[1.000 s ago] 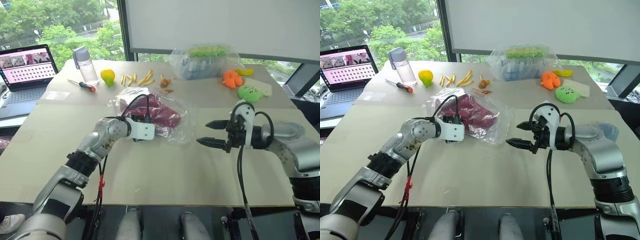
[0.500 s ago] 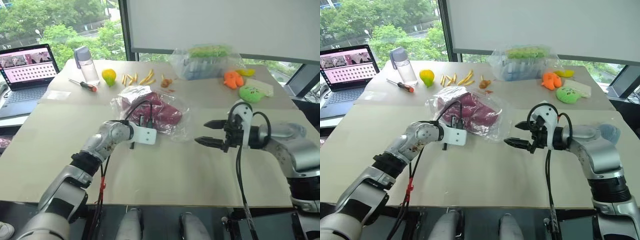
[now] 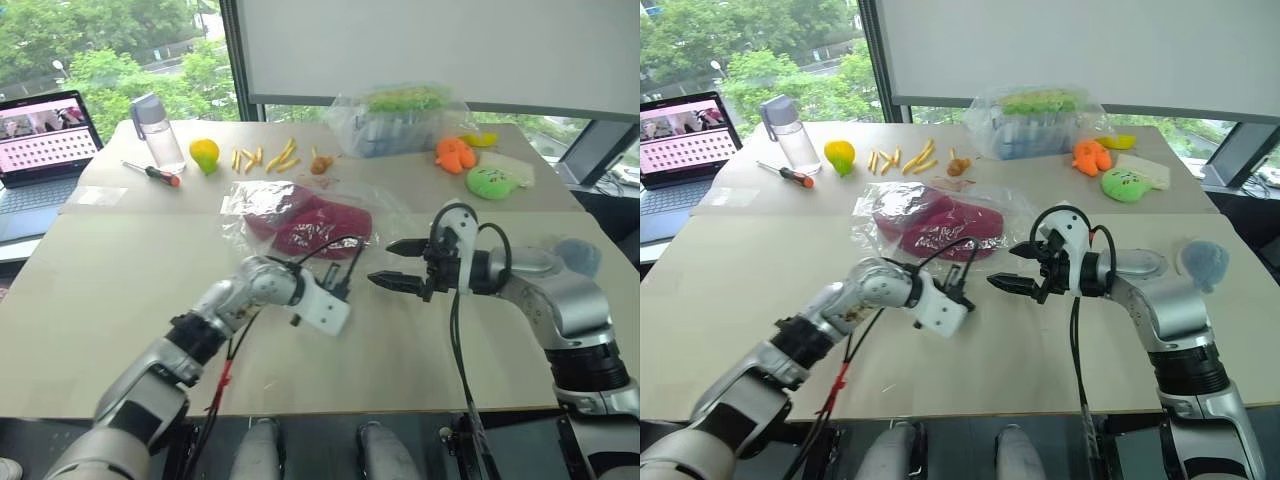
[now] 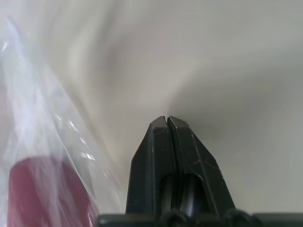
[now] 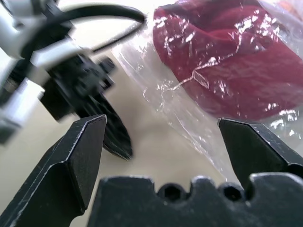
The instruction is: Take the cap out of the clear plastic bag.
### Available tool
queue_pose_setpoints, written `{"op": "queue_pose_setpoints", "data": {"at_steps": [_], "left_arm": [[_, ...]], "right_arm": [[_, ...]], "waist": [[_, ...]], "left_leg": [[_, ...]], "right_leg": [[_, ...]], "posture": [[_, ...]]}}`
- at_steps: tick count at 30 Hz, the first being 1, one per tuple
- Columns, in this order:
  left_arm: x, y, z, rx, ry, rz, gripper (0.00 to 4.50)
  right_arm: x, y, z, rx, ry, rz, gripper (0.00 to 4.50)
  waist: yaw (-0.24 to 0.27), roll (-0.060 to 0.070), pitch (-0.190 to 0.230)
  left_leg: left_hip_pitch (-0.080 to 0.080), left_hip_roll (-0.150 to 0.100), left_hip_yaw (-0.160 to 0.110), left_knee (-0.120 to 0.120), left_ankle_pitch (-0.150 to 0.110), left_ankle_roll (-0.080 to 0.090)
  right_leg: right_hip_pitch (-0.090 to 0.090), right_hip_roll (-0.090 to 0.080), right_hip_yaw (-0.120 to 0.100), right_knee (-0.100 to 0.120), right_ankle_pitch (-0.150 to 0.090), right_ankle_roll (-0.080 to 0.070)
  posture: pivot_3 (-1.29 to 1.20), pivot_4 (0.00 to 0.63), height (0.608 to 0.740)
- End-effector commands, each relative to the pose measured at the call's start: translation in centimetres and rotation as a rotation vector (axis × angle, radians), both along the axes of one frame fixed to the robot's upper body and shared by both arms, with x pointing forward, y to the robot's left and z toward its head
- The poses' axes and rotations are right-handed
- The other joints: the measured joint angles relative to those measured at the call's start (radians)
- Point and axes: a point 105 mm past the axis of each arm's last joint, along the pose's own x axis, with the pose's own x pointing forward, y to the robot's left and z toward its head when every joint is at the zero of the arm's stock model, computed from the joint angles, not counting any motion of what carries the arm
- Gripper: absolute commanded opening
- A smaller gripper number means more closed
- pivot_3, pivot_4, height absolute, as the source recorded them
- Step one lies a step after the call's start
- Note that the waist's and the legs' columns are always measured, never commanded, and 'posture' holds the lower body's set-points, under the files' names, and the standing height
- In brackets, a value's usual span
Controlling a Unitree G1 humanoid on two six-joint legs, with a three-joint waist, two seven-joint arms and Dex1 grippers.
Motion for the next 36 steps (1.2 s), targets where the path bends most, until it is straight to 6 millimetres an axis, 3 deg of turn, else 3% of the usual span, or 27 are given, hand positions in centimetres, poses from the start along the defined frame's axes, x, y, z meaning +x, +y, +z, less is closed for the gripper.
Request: {"op": "queue_pose_setpoints", "data": {"at_steps": [1, 7, 15, 20, 22, 27, 30, 32, 34, 36], "left_arm": [[1.7, 8.6, -1.6, 0.182, 0.032, 0.209, 0.05], [4.5, 18.4, -0.3, 0.266, -0.081, 0.546, 0.05], [7.7, 24.9, 2.6, 0.278, -0.334, 0.884, 0.05], [7.8, 29.0, 4.0, 0.307, -0.436, 1.046, 0.05], [7.8, 28.8, 4.0, 0.267, -0.416, 1.047, 0.05], [7.2, 24.7, 3.7, 0.116, -0.263, 0.957, 0.05], [4.2, 26.9, 4.6, 0.274, -0.131, 1.048, 0.81], [3.2, 26.8, 6.1, 0.228, -0.088, 1.098, 1.56], [2.4, 25.3, 8.7, 0.149, -0.061, 1.075, 2.34], [0.8, 22.2, 9.8, 0.139, 0.008, 0.906, 2.98]], "right_arm": [[0.5, 0.3, 1.4, 0.005, -0.067, 0.024, 4.5], [0.9, 0.5, 1.3, 0.004, -0.069, 0.04, 4.5], [0.8, 0.5, 1.2, -0.002, -0.067, 0.044, 4.5], [0.7, 0.3, 1.2, -0.006, -0.068, 0.038, 4.5], [0.7, 0.2, 1.2, -0.006, -0.068, 0.037, 4.5], [0.7, -0.1, 1.2, -0.012, -0.067, 0.029, 4.5], [0.7, -0.5, 1.1, -0.019, -0.069, 0.018, 4.5], [0.8, -0.6, 1.1, -0.017, -0.069, 0.014, 4.5], [0.8, -0.8, 1.0, -0.018, -0.066, 0.012, 4.5], [0.9, -0.8, 0.8, -0.019, -0.063, 0.01, 4.5]], "waist": [[-0.013, 0.0, 0.0], [-0.029, 0.001, 0.0], [-0.027, 0.001, 0.0], [-0.017, 0.0, 0.0], [-0.013, 0.0, 0.0], [0.006, -0.001, 0.0], [0.01, -0.001, 0.001], [0.004, -0.001, 0.001], [0.007, -0.002, 0.001], [0.011, -0.003, 0.002]], "left_leg": [[0.002, 0.0, 0.0, 0.0, 0.0, 0.0], [0.005, 0.001, 0.001, -0.001, -0.005, -0.008], [0.002, 0.001, 0.001, -0.001, -0.005, -0.008], [-0.002, 0.001, 0.001, -0.002, -0.005, -0.009], [-0.003, 0.0, 0.001, -0.004, -0.006, -0.009], [-0.003, 0.0, 0.002, -0.007, -0.006, -0.01], [-0.004, 0.0, 0.003, -0.008, -0.006, -0.01], [-0.005, 0.0, 0.004, -0.008, -0.006, -0.01], [-0.005, 0.001, 0.004, -0.009, -0.006, -0.01], [-0.007, 0.001, 0.003, -0.008, -0.006, -0.011]], "right_leg": [[0.001, 0.0, 0.0, 0.0, 0.0, 0.0], [0.002, 0.0, 0.0, 0.001, -0.001, 0.001], [-0.002, 0.0, 0.0, 0.003, -0.002, 0.002], [-0.006, 0.0, 0.0, 0.003, 0.001, 0.003], [-0.008, 0.0, 0.0, 0.003, 0.001, 0.003], [-0.009, 0.0, 0.0, 0.002, 0.001, 0.002], [-0.01, 0.0, 0.0, 0.001, 0.0, 0.0], [-0.011, -0.001, 0.0, 0.001, -0.003, -0.006], [-0.012, 0.0, 0.0, 0.002, -0.003, -0.006], [-0.014, 0.0, -0.001, 0.004, -0.003, -0.006]], "posture": [[0.0, 0.15, 0.739], [0.0, 0.15, 0.739], [0.0, 0.15, 0.739], [0.0, 0.15, 0.739], [0.0, 0.15, 0.739], [0.0, 0.15, 0.739], [0.0, 0.15, 0.739], [0.0, 0.15, 0.739], [0.0, 0.15, 0.739], [0.0, 0.15, 0.739]]}}
